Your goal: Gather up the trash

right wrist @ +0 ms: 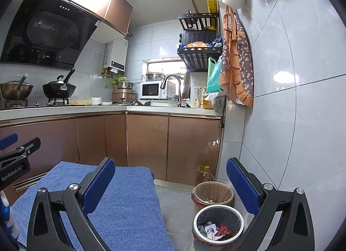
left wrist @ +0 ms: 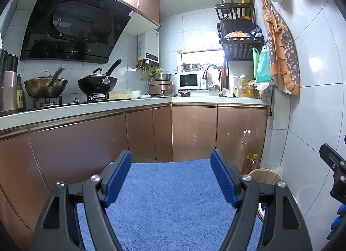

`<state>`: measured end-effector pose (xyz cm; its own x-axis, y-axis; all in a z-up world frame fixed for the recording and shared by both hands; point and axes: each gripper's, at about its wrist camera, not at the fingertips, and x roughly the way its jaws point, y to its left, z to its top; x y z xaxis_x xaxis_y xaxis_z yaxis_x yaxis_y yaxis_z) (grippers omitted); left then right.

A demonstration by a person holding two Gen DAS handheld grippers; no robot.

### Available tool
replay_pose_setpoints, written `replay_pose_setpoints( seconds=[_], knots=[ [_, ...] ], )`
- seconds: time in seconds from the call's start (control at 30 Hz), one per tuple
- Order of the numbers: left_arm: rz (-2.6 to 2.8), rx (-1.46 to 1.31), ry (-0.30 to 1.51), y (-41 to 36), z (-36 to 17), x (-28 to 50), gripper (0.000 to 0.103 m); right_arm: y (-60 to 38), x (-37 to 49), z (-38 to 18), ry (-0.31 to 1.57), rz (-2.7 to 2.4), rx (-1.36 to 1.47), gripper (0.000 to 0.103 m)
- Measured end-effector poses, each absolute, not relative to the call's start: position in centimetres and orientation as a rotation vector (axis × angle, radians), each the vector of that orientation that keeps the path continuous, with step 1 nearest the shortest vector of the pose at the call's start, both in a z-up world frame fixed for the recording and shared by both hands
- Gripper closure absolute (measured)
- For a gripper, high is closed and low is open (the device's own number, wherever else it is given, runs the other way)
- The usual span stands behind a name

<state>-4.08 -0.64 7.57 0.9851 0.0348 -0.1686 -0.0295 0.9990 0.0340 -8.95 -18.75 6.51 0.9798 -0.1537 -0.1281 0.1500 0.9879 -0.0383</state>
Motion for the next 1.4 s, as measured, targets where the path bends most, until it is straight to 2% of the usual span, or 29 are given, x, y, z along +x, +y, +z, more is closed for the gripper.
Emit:
replay_pose_setpoints(
  seconds=[1.4],
  knots=[
    [0.03, 0.055, 0.149, -1.0, 7.8, -5.4, 0.029, -17.6, -9.3, 6.5, 0.136, -0.146, -0.021, 0.0]
  ],
)
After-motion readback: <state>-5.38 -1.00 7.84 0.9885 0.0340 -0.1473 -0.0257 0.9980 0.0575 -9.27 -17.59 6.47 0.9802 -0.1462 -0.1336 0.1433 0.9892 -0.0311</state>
